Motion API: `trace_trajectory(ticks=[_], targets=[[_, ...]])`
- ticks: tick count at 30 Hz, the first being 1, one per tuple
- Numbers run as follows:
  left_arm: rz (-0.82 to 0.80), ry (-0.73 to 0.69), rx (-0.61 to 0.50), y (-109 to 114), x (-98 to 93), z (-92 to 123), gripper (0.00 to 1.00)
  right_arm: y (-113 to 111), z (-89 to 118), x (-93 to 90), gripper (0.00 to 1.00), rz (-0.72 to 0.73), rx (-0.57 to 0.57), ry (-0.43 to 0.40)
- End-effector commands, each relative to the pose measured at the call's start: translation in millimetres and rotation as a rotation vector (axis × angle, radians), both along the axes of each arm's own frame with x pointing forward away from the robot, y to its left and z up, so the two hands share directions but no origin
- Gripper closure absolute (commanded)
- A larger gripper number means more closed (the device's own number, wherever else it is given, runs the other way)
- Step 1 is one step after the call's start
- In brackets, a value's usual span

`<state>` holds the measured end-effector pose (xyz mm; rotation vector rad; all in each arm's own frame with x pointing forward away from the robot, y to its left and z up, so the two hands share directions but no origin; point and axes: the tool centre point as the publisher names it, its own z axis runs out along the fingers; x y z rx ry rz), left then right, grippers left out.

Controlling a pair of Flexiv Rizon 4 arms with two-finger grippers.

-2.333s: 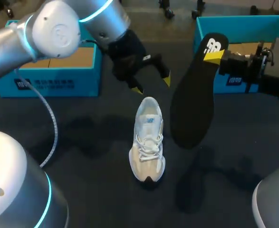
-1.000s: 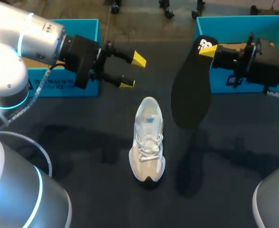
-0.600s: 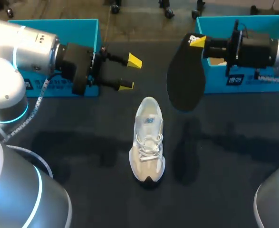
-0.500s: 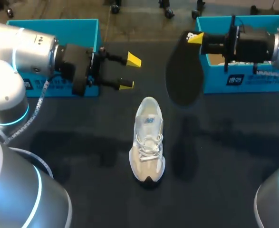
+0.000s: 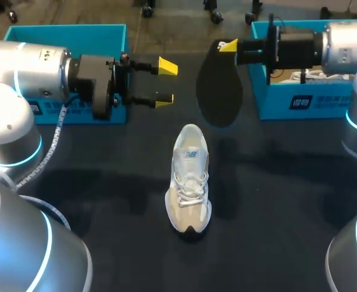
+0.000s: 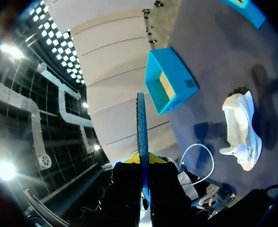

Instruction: Take the shoe out of the shoebox, open the shoe tongue, remove and reinsert the insole, then place the shoe into the shoebox

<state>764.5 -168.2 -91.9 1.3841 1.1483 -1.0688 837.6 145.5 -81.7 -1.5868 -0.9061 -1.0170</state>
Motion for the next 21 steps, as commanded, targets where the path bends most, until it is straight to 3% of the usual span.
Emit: trace_trajectory(ticks=[1, 7, 17, 19, 21], targets=[[0.013, -0.002, -0.008, -7, 2.0, 1, 0.04, 19, -3, 10.0, 1.0, 0.008, -0.005, 0.005], [0.023, 0.001, -0.013, -19, 8.6, 5, 0.09, 31, -3, 12.9, 1.0, 0.018, -0.012, 0.001], [0.029, 0.033, -0.004, -37, 18.4, 4, 0.28, 51, 6, 16.7, 1.0, 0.027, 0.004, -0.038], [0.042, 0.043, -0.007, -40, 22.1, 4, 0.49, 54, 8, 15.0, 1.0, 0.026, 0.007, -0.04], [0.049, 0.044, -0.006, -42, 23.9, 4, 0.58, 56, 8, 13.2, 1.0, 0.019, 0.012, -0.045]])
